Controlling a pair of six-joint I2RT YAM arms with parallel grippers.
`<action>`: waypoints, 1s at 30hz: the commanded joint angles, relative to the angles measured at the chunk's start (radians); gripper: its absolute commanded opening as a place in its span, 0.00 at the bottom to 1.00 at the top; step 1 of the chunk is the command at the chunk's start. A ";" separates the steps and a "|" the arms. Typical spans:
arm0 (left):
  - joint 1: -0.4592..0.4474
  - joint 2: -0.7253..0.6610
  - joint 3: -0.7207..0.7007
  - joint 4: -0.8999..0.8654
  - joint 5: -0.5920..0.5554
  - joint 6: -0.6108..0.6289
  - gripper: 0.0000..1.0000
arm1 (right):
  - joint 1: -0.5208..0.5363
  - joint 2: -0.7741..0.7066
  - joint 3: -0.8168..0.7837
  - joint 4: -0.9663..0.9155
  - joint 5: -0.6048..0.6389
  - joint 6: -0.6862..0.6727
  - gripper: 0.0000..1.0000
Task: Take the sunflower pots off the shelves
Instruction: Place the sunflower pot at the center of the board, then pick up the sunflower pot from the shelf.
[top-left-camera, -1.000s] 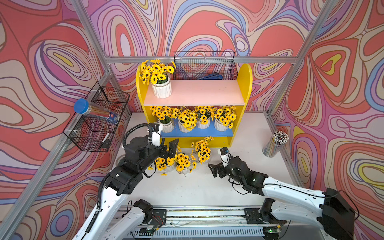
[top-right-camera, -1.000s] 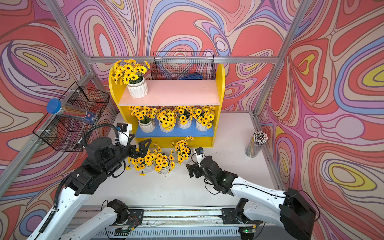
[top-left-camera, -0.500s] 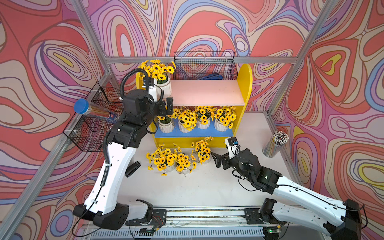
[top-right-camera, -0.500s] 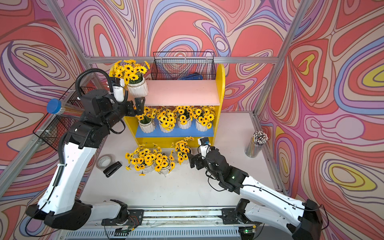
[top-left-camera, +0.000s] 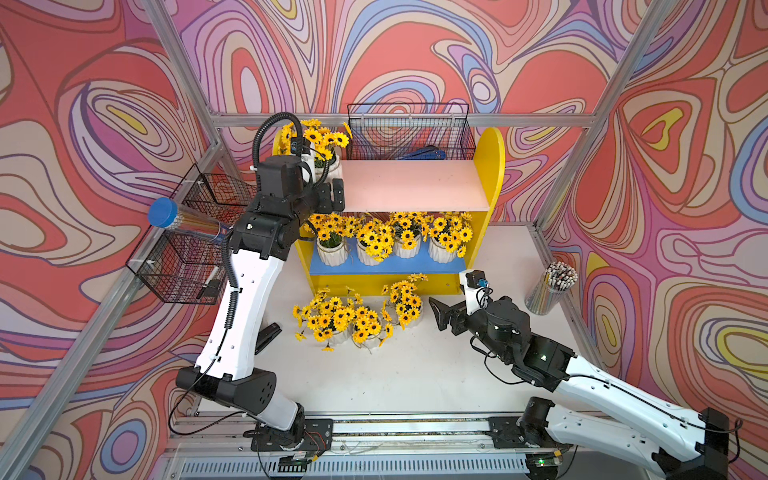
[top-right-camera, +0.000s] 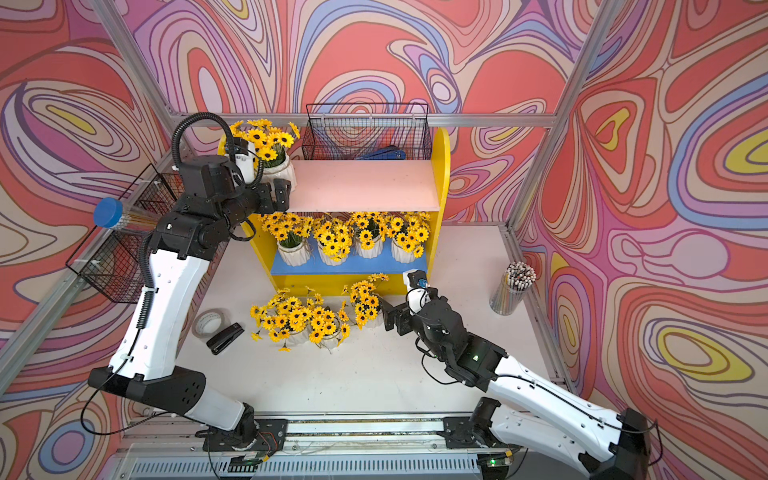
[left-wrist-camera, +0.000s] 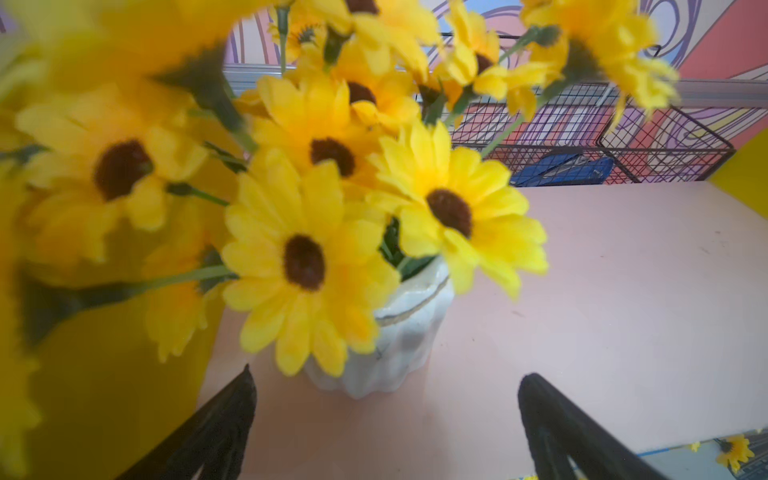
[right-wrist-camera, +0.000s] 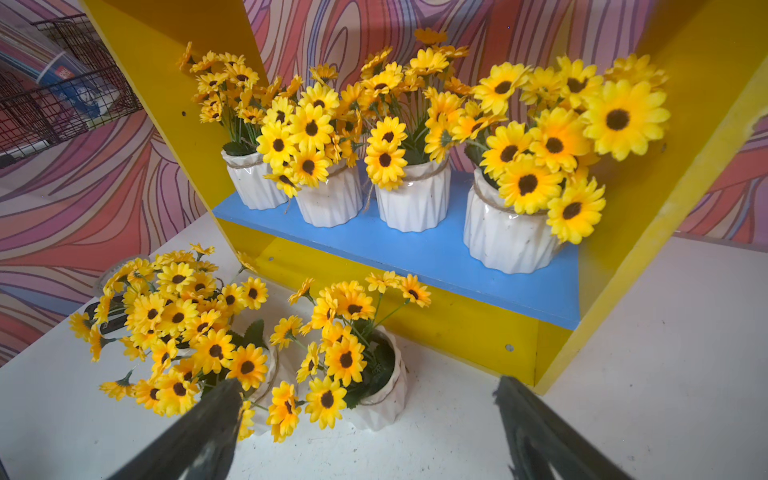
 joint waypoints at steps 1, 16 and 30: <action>0.005 -0.001 -0.025 0.073 0.036 0.044 1.00 | 0.003 -0.003 0.009 -0.015 0.007 -0.012 0.98; 0.006 -0.012 -0.158 0.309 0.047 0.080 1.00 | 0.004 0.017 0.006 0.005 -0.019 -0.016 0.98; 0.008 0.006 -0.221 0.444 -0.050 0.101 1.00 | 0.003 0.039 0.010 0.014 -0.034 -0.031 0.98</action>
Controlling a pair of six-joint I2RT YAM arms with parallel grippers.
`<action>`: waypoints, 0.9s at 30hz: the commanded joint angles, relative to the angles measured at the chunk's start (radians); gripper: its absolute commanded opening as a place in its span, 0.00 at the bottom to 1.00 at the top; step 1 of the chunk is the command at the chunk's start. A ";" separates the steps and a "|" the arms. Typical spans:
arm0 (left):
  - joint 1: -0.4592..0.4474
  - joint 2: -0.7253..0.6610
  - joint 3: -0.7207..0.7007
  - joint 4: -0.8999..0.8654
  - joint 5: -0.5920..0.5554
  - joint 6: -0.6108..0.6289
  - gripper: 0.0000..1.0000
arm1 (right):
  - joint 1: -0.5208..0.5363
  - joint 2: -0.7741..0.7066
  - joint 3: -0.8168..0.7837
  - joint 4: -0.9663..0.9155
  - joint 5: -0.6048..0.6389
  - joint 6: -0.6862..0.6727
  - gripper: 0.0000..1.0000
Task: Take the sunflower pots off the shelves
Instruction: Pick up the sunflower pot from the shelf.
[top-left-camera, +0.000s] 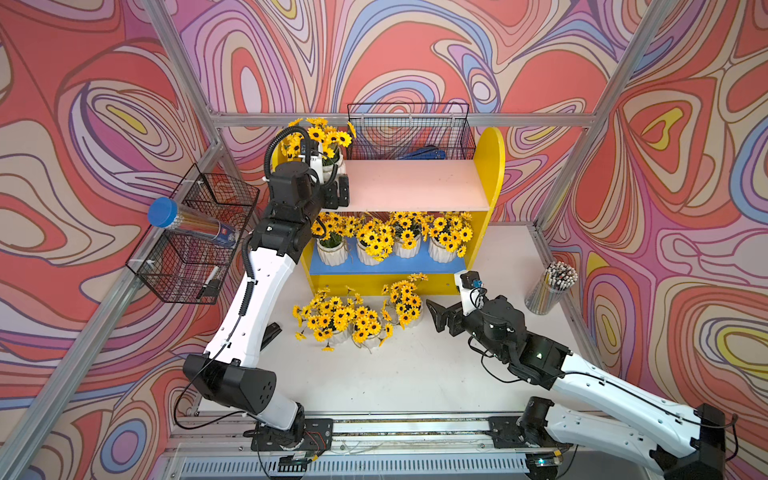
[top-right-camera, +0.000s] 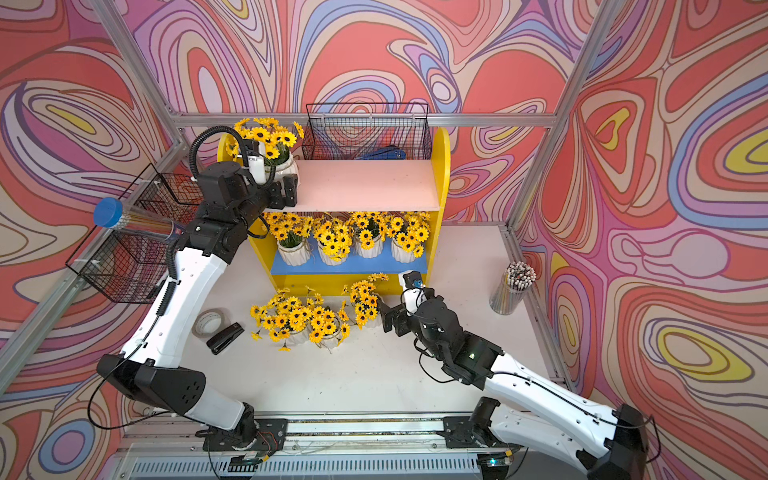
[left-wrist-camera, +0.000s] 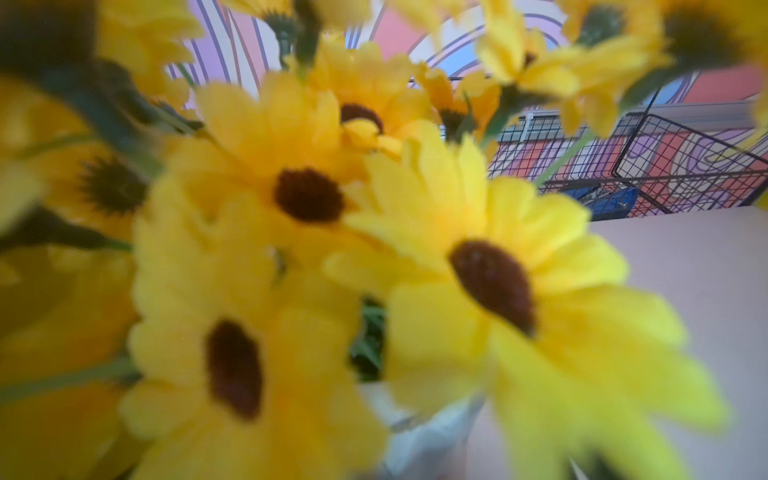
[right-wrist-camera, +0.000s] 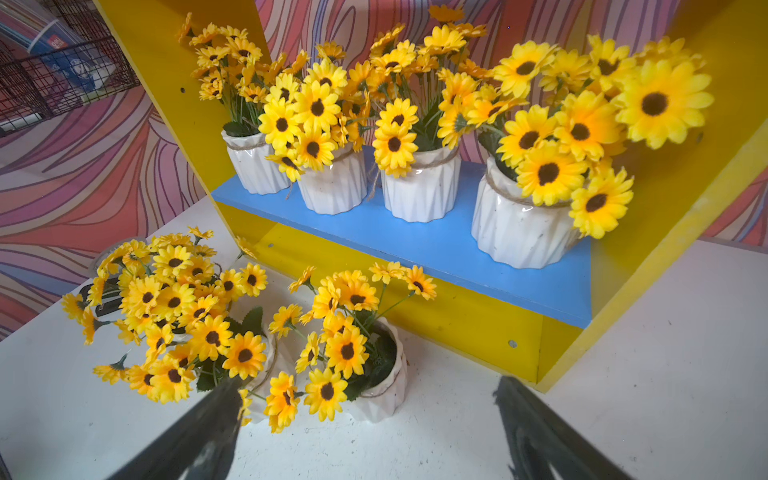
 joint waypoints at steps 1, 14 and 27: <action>0.005 0.003 -0.015 0.099 -0.028 0.022 1.00 | 0.003 0.010 0.009 0.013 -0.014 -0.013 0.98; 0.005 0.035 -0.044 0.207 -0.051 0.010 1.00 | 0.003 0.031 0.021 0.026 -0.035 -0.026 0.98; 0.006 0.062 -0.037 0.229 -0.055 0.045 0.79 | 0.003 0.032 0.021 0.031 -0.045 -0.030 0.97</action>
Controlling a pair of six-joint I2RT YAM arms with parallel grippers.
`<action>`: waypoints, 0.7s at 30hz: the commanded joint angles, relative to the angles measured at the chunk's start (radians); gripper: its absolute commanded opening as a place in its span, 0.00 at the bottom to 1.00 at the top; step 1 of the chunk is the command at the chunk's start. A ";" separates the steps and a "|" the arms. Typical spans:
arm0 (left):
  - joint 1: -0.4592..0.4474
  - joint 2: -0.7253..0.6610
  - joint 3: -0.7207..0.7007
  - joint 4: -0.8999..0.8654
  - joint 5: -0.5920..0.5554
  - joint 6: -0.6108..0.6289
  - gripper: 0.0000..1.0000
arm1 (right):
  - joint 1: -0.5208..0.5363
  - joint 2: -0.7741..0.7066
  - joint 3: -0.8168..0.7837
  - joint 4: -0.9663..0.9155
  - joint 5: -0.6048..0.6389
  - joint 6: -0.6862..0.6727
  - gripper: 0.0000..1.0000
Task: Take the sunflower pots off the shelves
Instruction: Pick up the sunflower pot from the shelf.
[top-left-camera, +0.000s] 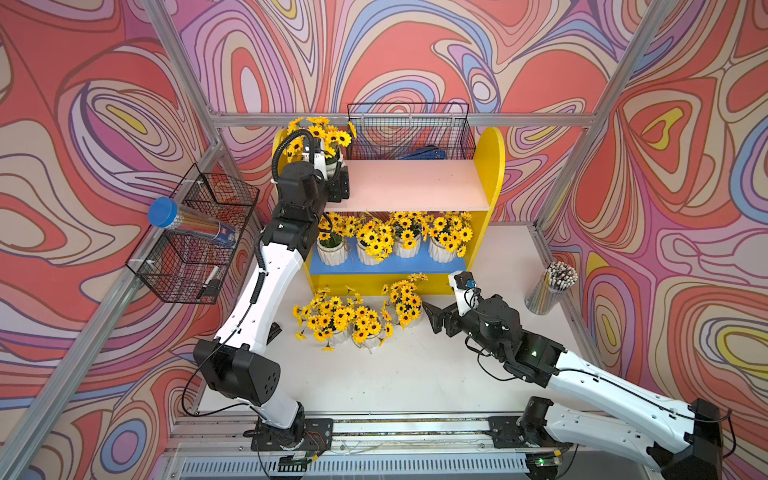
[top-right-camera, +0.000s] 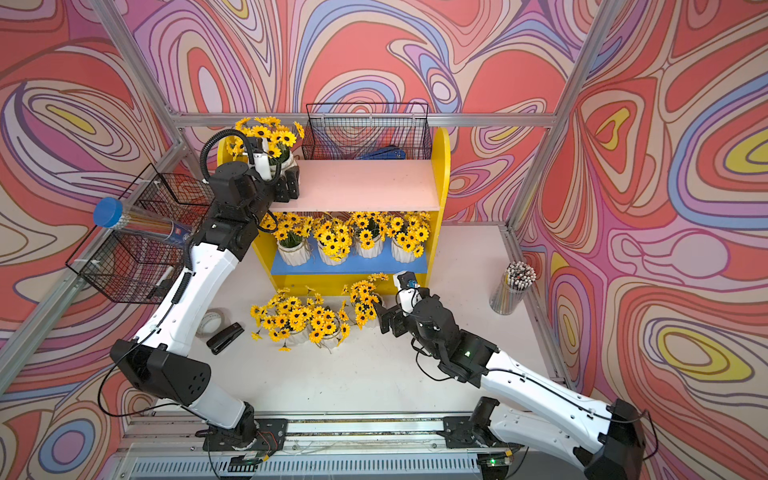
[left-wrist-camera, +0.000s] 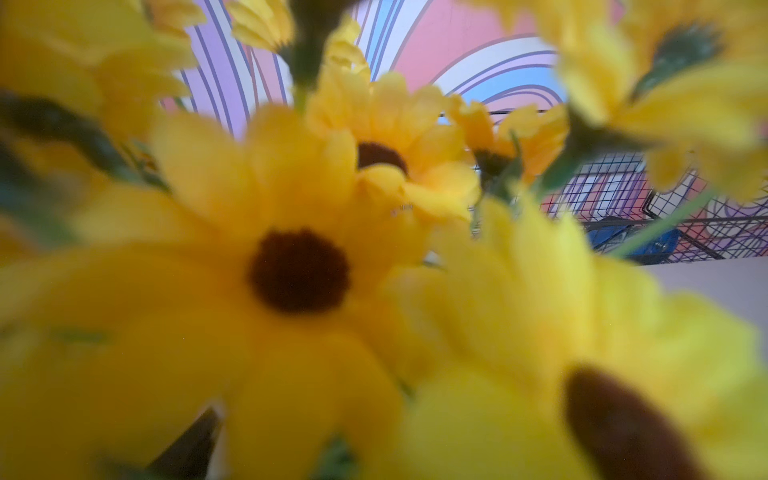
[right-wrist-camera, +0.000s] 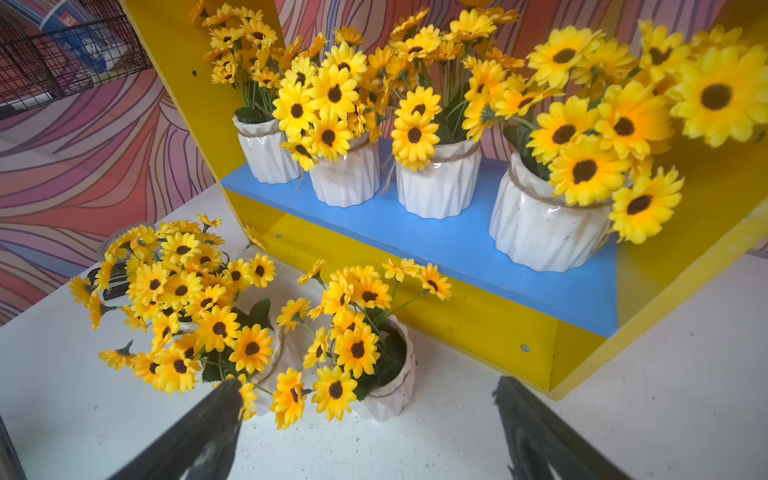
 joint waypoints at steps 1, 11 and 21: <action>0.006 0.009 0.001 0.055 -0.009 0.030 0.76 | 0.004 0.006 0.021 0.011 -0.007 -0.009 0.96; 0.006 -0.004 0.002 0.037 0.024 0.056 0.22 | 0.003 0.011 0.027 0.018 -0.012 -0.014 0.93; 0.005 -0.048 -0.002 -0.028 0.128 0.033 0.00 | 0.003 0.037 0.058 0.040 -0.001 -0.040 0.92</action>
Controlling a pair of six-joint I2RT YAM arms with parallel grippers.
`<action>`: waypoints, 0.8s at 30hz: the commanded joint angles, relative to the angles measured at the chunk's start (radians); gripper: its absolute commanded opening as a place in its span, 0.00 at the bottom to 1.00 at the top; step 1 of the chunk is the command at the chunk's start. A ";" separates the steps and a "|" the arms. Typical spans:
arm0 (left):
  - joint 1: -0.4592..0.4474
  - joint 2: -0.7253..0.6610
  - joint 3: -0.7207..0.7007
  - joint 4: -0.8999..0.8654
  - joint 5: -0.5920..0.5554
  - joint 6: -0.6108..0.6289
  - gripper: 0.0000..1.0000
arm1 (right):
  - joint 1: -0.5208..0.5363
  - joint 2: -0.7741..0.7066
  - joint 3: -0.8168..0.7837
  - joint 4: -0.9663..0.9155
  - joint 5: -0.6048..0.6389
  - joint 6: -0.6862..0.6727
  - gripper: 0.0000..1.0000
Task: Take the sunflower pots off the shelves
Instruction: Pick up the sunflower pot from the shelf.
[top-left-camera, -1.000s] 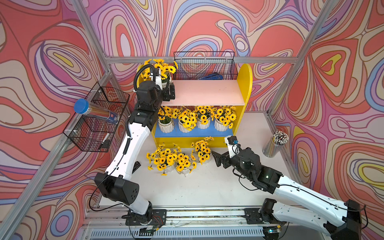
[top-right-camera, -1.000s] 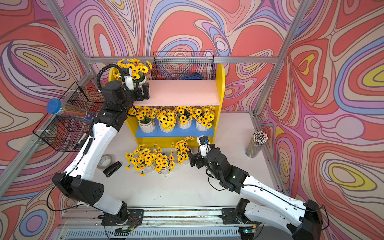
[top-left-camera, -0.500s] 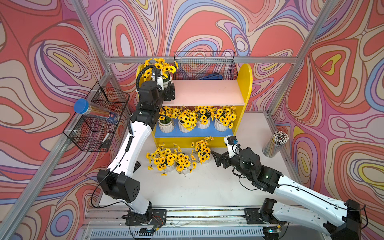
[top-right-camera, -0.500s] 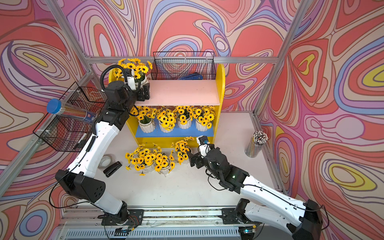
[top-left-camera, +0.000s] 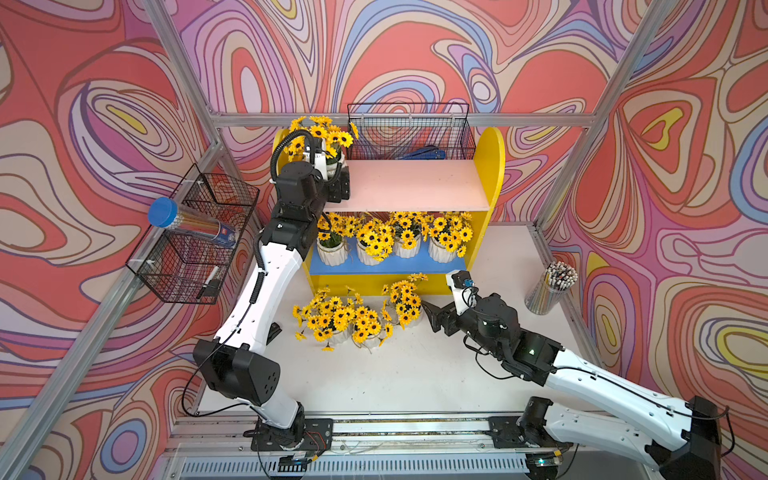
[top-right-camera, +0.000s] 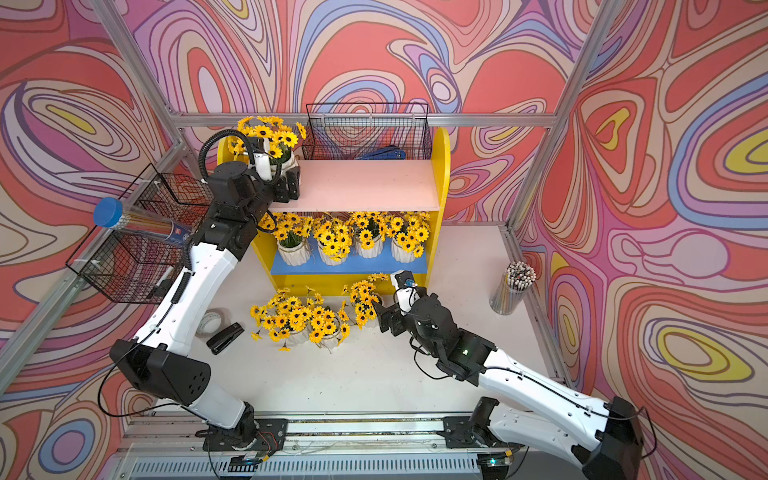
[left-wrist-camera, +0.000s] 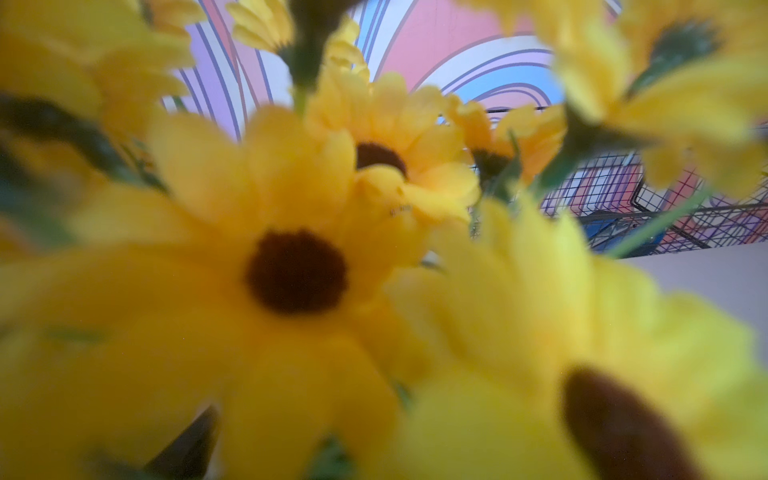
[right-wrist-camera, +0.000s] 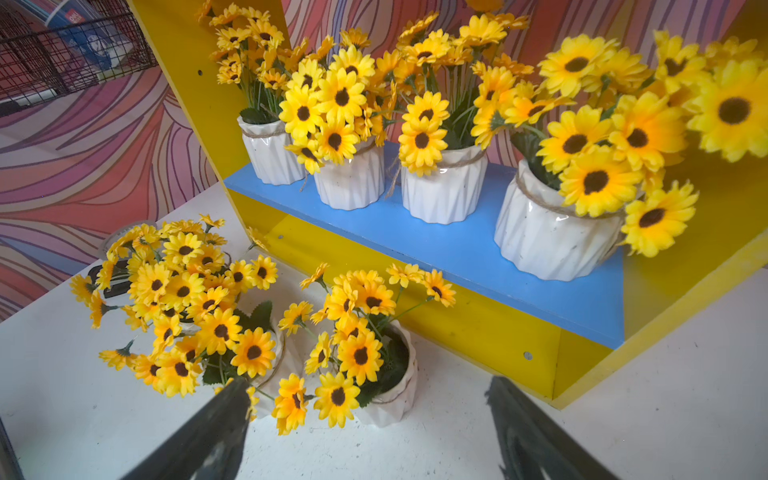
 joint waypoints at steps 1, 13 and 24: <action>-0.001 -0.053 -0.001 -0.032 0.079 0.007 0.00 | 0.003 0.013 0.043 0.028 0.007 -0.022 0.92; -0.044 -0.129 0.018 -0.108 0.186 0.014 0.00 | -0.050 0.064 0.134 0.022 0.041 -0.026 0.95; -0.084 -0.139 0.026 -0.087 0.243 0.000 0.00 | -0.119 0.037 0.141 -0.007 0.039 0.004 0.95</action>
